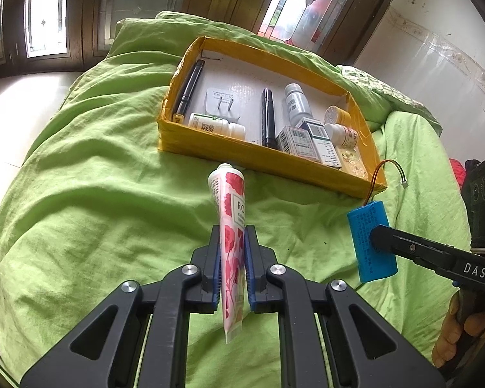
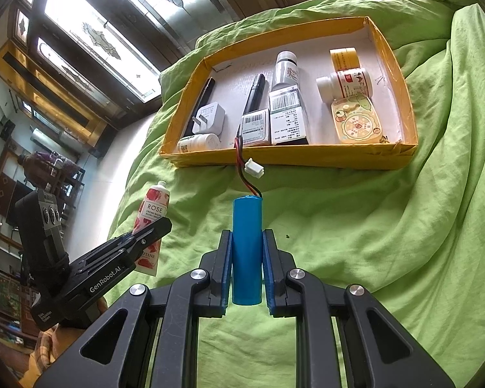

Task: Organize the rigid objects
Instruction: 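Carry the tube and battery over the tray and lower them inside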

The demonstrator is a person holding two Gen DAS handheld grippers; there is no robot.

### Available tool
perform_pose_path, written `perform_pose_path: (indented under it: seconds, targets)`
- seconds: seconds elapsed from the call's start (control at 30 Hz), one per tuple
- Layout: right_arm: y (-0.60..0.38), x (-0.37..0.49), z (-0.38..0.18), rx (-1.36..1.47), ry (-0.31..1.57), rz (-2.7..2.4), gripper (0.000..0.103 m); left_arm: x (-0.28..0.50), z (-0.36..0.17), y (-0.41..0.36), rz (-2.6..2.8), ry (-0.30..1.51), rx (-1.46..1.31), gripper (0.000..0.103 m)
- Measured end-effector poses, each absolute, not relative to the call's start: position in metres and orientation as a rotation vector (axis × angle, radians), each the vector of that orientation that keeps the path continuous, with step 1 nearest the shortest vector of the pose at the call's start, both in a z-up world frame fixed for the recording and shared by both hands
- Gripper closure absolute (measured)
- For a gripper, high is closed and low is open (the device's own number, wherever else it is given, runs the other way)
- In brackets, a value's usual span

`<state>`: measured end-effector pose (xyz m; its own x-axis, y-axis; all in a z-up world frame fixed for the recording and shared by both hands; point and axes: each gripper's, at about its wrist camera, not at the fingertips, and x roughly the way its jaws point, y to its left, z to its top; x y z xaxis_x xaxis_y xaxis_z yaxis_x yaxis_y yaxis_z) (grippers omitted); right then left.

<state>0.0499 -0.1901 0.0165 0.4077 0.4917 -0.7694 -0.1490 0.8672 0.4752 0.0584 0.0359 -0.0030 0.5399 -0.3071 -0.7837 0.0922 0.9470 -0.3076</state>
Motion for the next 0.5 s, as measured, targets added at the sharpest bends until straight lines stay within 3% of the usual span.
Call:
perform_pose_path:
  seconds: [0.5]
  targets:
    - [-0.184,0.083,0.063,0.348,0.986,0.434,0.087,0.096,0.045,0.034,-0.251,0.899,-0.229,0.093]
